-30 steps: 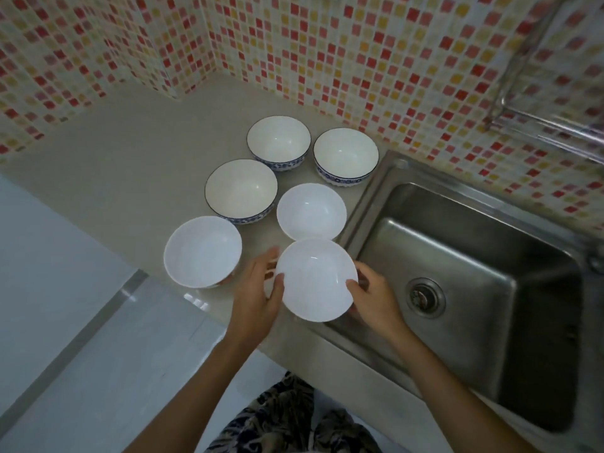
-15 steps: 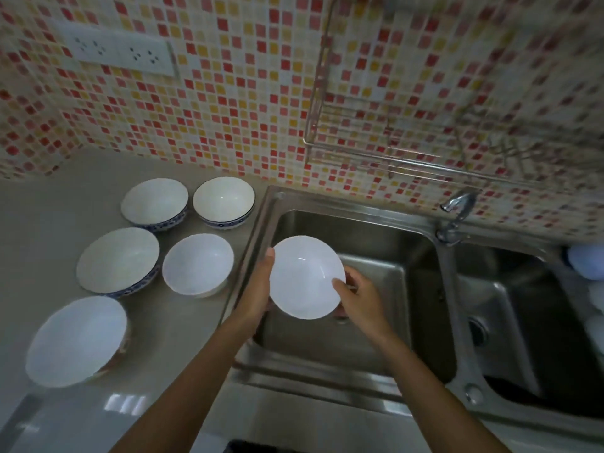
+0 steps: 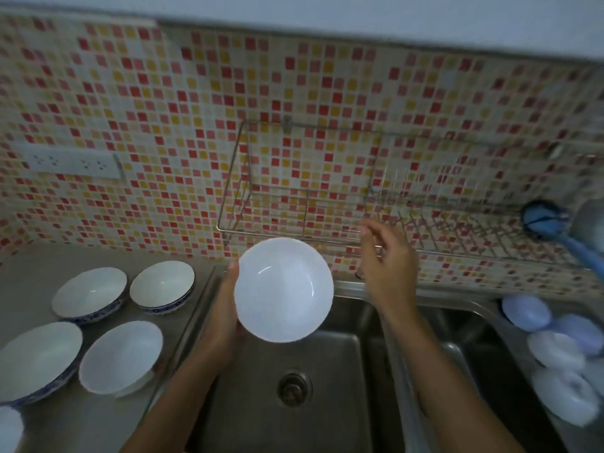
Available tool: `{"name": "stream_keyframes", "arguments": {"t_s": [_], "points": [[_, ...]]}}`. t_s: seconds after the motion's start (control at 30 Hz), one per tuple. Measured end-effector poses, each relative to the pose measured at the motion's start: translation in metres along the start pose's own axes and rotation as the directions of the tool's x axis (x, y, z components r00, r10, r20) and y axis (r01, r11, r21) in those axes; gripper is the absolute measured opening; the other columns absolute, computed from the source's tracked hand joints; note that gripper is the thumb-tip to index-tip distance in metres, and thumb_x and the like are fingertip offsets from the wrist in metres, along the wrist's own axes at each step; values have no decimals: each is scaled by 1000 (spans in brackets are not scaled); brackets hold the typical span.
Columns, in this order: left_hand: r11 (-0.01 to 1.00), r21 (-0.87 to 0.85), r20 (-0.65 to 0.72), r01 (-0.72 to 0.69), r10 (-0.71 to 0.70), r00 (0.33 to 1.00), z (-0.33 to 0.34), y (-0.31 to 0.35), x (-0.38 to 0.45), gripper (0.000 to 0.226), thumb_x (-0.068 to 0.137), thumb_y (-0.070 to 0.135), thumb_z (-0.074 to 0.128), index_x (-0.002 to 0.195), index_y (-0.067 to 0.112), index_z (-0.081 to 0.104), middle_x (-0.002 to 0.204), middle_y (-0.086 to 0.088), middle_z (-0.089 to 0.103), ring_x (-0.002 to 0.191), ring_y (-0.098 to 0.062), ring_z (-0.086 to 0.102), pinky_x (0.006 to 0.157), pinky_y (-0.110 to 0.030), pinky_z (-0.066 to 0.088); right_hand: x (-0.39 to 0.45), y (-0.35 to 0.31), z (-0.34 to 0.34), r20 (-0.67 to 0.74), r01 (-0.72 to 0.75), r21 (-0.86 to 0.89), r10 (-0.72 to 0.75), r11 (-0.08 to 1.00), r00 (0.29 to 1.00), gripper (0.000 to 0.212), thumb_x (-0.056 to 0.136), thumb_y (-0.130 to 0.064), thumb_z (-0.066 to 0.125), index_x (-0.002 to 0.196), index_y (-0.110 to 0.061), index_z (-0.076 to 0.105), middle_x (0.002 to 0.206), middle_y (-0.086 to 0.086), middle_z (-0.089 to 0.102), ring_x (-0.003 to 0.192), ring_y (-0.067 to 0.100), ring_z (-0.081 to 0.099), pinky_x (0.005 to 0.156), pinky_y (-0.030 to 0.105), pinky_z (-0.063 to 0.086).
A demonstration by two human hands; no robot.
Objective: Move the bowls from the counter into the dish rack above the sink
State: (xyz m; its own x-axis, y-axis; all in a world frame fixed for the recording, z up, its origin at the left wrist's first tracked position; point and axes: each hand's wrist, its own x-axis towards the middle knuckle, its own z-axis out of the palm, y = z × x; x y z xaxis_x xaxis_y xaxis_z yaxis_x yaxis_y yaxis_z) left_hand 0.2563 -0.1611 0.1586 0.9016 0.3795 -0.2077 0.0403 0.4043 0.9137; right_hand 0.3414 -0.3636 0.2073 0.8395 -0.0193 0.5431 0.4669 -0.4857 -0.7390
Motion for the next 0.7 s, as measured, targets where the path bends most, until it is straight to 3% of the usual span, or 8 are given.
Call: {"name": "stream_keyframes", "arguments": {"t_s": [0.1, 0.2, 0.23, 0.3, 0.4, 0.53, 0.7], "points": [[993, -2, -44, -117, 116, 992, 24, 33, 6, 29, 93, 49, 42, 89, 25, 57, 95, 6, 61, 86, -12, 60, 80, -30, 49, 28, 26, 4, 104, 29, -268, -1, 963, 995, 49, 97, -42, 45, 141, -18, 46, 148, 3, 45, 137, 22, 39, 111, 38, 28], [935, 181, 73, -305, 296, 952, 53, 66, 15, 29, 84, 64, 44, 101, 43, 56, 118, 6, 58, 106, -16, 58, 93, -39, 49, 35, 56, 16, 169, 47, -458, 36, 888, 985, 62, 98, -50, 34, 149, -16, 29, 157, 7, 31, 145, 26, 25, 115, 38, 11], [876, 288, 147, -387, 359, 922, 64, 75, 19, 31, 84, 65, 40, 108, 50, 52, 125, 7, 53, 110, -17, 56, 88, -37, 51, 33, 65, 21, 175, 79, -524, 16, 848, 984, 60, 100, -49, 31, 149, -14, 30, 155, 8, 33, 145, 27, 25, 118, 40, 9], [712, 469, 253, -522, 457, 852, 86, 87, 32, 40, 91, 59, 33, 127, 45, 40, 131, 7, 45, 112, -17, 52, 79, -27, 50, 30, 72, 28, 174, 130, -612, -28, 780, 984, 61, 102, -46, 20, 145, -8, 37, 151, 12, 41, 144, 27, 30, 121, 43, 9], [520, 615, 321, -593, 521, 791, 112, 88, 59, 56, 89, 57, 41, 139, 35, 31, 142, 1, 38, 120, -18, 46, 91, -31, 44, 28, 70, 31, 133, 132, -639, -60, 758, 989, 66, 101, -43, 11, 141, 0, 42, 147, 17, 44, 141, 29, 34, 121, 43, 11], [209, 752, 479, -625, 479, 736, 128, 72, 92, 74, 82, 48, 64, 144, 29, 27, 142, -2, 37, 120, -14, 42, 94, -26, 40, 27, 69, 29, 140, 136, -665, -56, 734, 989, 64, 102, -40, 14, 141, 4, 41, 147, 20, 43, 141, 29, 34, 121, 42, 11], [-148, 747, 651, -649, 365, 666, 126, 47, 127, 89, 66, 50, 78, 141, 22, 38, 137, -6, 47, 121, -27, 47, 104, -42, 40, 28, 70, 33, 108, 101, -675, -38, 731, 993, 57, 101, -34, 24, 137, 4, 46, 143, 21, 47, 139, 30, 38, 121, 43, 16]]}}
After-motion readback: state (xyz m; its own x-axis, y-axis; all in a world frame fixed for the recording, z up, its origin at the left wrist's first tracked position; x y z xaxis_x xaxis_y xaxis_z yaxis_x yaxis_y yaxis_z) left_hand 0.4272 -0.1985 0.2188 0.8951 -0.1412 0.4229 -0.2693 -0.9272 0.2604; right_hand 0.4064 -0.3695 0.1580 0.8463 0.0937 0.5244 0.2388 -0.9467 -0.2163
